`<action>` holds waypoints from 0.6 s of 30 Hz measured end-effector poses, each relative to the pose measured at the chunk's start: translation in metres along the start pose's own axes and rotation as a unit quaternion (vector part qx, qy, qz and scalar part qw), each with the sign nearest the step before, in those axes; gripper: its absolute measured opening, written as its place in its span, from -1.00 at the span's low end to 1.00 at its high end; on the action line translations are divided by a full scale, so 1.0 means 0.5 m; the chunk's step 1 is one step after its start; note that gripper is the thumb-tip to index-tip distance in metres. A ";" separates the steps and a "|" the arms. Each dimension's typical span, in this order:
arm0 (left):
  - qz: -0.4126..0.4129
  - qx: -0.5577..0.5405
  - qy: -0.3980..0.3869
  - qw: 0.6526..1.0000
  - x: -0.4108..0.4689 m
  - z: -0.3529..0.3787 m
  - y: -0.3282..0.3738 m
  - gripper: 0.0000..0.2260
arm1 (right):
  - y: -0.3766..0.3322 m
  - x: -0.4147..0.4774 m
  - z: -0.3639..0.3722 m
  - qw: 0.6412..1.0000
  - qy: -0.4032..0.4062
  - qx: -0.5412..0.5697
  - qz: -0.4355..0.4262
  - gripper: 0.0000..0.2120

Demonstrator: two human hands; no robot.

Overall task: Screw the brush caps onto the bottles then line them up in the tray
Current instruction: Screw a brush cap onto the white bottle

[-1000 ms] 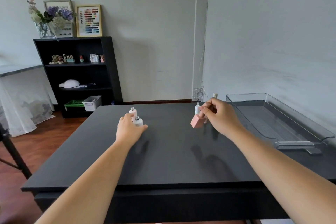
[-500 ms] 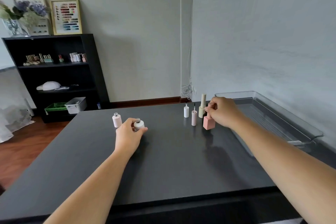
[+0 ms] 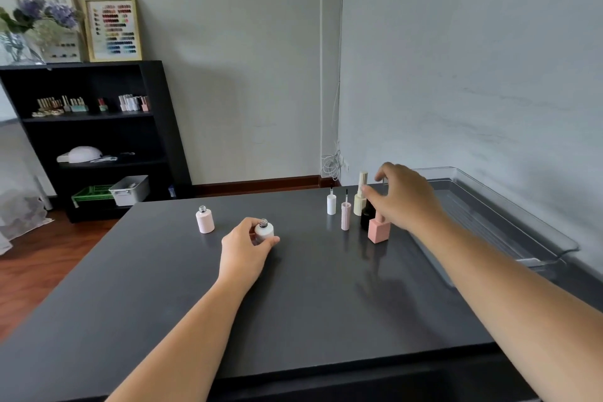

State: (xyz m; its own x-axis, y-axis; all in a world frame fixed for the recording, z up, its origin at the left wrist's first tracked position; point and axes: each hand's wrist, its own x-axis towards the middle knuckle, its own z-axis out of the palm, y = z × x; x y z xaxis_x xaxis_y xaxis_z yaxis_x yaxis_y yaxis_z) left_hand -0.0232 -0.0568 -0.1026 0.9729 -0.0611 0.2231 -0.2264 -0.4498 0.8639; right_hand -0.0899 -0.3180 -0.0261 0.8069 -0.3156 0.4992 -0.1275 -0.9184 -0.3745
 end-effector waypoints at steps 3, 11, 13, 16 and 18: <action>0.008 0.003 -0.007 1.000 -0.003 0.001 -0.001 -0.75 | -0.048 0.037 -0.002 0.997 -0.033 0.010 -0.071 -0.76; -0.001 -0.030 0.002 1.000 -0.002 -0.005 -0.009 -0.77 | -0.150 0.156 0.043 0.934 -0.290 -0.183 -0.096 -0.54; -0.001 -0.040 0.002 0.999 -0.002 -0.005 -0.010 -0.77 | -0.160 0.172 0.055 0.912 -0.320 -0.236 -0.097 -0.54; -0.006 -0.049 -0.001 0.999 0.001 -0.004 -0.013 -0.78 | -0.168 0.183 0.071 0.894 -0.348 -0.266 -0.089 -0.52; -0.007 -0.052 -0.002 0.999 0.003 -0.003 -0.015 -0.79 | -0.169 0.187 0.081 0.884 -0.363 -0.278 -0.094 -0.53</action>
State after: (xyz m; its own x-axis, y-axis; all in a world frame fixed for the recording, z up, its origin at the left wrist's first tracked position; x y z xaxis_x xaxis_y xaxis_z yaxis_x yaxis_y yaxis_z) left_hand -0.0202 -0.0524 -0.1080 0.9760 -0.0592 0.2095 -0.2167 -0.3549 0.9094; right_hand 0.0197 -0.2600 0.0209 0.9759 -0.0944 -0.1968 -0.0531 -0.9772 0.2055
